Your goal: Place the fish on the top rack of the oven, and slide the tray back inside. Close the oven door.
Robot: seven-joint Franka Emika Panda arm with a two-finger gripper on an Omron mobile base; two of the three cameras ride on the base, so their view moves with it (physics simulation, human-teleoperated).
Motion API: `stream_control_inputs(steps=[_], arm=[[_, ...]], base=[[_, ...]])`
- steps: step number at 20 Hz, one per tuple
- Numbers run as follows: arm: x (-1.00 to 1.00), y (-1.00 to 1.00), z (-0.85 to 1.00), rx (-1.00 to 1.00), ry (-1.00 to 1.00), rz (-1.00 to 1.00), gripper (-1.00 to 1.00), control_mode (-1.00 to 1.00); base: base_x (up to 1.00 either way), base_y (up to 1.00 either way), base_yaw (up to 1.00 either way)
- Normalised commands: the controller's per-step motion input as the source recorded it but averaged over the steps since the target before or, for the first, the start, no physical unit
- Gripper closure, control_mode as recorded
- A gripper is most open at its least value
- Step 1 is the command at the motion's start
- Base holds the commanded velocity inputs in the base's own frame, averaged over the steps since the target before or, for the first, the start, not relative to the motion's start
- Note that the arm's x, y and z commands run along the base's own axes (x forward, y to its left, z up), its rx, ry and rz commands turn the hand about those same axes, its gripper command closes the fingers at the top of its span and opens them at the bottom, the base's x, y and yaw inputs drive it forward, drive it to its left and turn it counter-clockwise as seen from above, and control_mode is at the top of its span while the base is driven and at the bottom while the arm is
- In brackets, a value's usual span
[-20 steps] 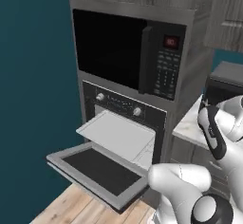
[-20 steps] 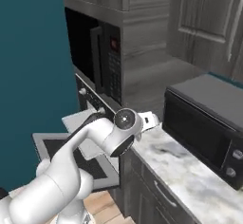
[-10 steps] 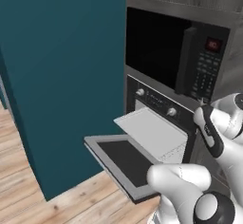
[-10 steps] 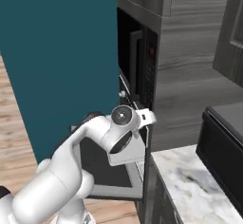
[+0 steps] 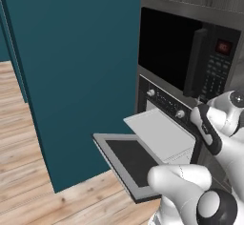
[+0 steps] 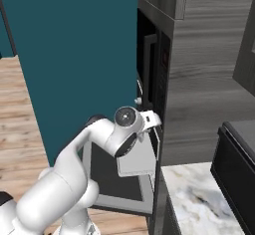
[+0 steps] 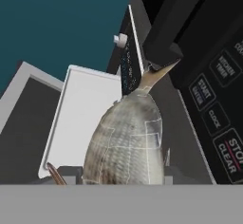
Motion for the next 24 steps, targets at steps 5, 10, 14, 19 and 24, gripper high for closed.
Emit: stream_control_inputs(steps=[5, 10, 14, 19, 24], arm=[[0.00, 0.00, -0.03, -0.01, 0.00, 0.00, 1.00, -1.00], [0.00, 0.14, -0.02, -0.03, -0.01, 0.00, 1.00, -1.00], [0.00, 0.55, -0.19, -0.14, -0.02, 0.00, 1.00, -1.00], [0.08, 0.62, -0.37, -0.13, 0.00, 0.00, 1.00, -1.00], [0.51, 0.49, -0.45, -0.02, 0.01, 0.00, 1.00, -1.00]], base=[[0.00, 0.00, 0.00], [0.00, 0.00, 0.00], [0.00, 0.00, 0.00], [0.00, 0.00, 0.00], [0.00, 0.00, 0.00]])
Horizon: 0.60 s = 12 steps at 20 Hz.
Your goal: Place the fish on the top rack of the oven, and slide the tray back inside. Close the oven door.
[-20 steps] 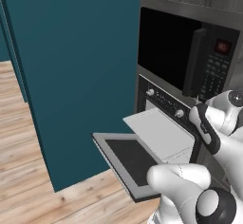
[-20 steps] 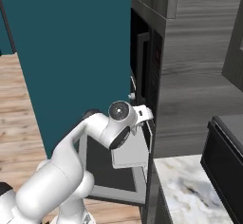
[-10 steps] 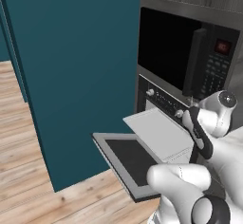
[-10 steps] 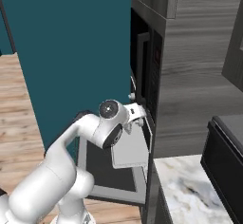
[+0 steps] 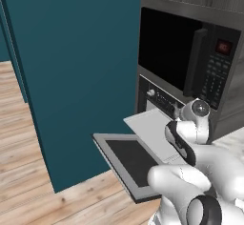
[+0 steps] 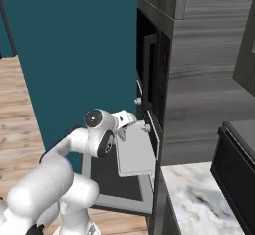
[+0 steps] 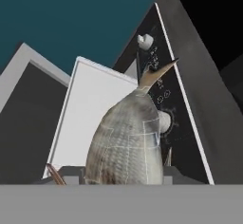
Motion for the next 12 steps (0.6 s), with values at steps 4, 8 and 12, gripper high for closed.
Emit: stream_control_inputs(steps=[4, 8, 12], arm=[[0.62, 0.33, -0.49, 0.00, 0.06, 0.00, 1.00, -1.00], [0.49, 0.41, -0.45, -0.01, 0.03, 0.00, 1.00, -1.00], [0.46, 0.26, -0.41, -0.01, 0.00, 0.00, 1.00, -1.00]], base=[[0.00, 0.00, 0.00], [0.00, 0.00, 0.00], [0.00, 0.00, 0.00]])
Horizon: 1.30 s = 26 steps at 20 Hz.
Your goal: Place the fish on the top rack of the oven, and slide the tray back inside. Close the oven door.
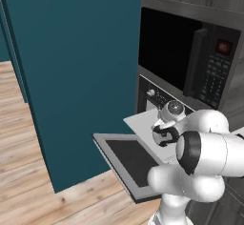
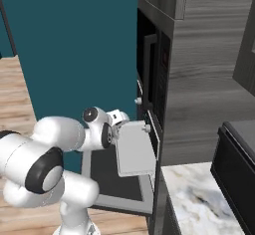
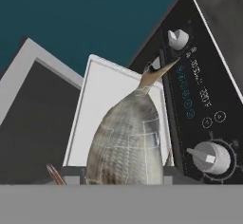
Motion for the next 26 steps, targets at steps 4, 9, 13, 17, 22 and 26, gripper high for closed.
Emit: stream_control_inputs(steps=[4, 9, 13, 17, 22, 26], arm=[[0.48, 0.01, -0.30, 0.00, 0.00, 0.00, 1.00, -1.00], [0.46, 0.00, -0.16, 0.00, -0.03, 0.00, 1.00, -1.00], [0.47, 0.00, -0.54, 0.00, 0.00, 0.00, 1.00, -1.00], [0.27, 0.00, -0.65, -0.01, 0.01, 0.00, 1.00, -1.00], [0.07, 0.01, -0.71, -0.04, 0.00, 0.00, 1.00, -1.00], [0.16, 0.14, -0.67, -0.05, 0.00, 0.00, 1.00, -1.00]], base=[[0.00, 0.00, 0.00], [0.00, 0.00, 0.00], [0.00, 0.00, 0.00], [0.00, 0.00, 0.00], [0.00, 0.00, 0.00], [0.00, 0.00, 0.00]])
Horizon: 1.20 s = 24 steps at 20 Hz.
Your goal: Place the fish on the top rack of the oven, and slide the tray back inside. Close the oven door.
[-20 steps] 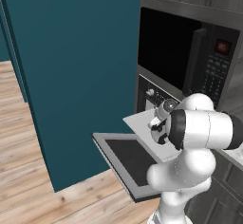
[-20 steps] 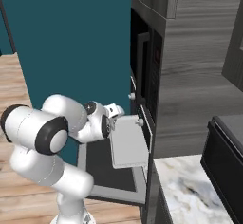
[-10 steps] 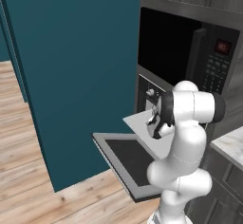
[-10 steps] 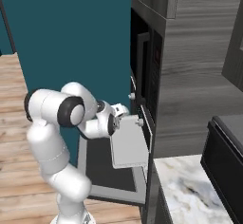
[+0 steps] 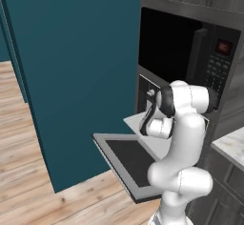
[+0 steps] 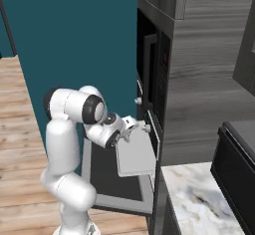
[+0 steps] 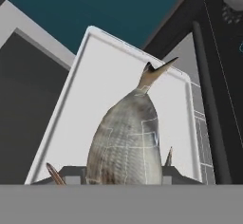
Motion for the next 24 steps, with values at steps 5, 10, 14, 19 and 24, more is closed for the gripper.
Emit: stream_control_inputs(steps=[5, 10, 14, 19, 24], arm=[[0.00, 0.06, -0.65, -0.05, 0.00, 0.00, 1.00, -1.00], [0.04, -0.05, -0.37, -0.01, 0.00, 0.00, 1.00, -1.00], [0.23, -0.19, -0.33, 0.00, 0.00, 0.00, 1.00, -1.00], [0.18, -0.38, -0.55, 0.00, 0.00, 0.00, 1.00, -1.00], [0.20, -0.28, -0.68, 0.00, 0.00, 0.01, 1.00, -1.00]], base=[[0.00, 0.00, 0.00], [0.00, 0.00, 0.00], [0.00, 0.00, 0.00], [0.00, 0.00, 0.00], [0.00, 0.00, 0.00]])
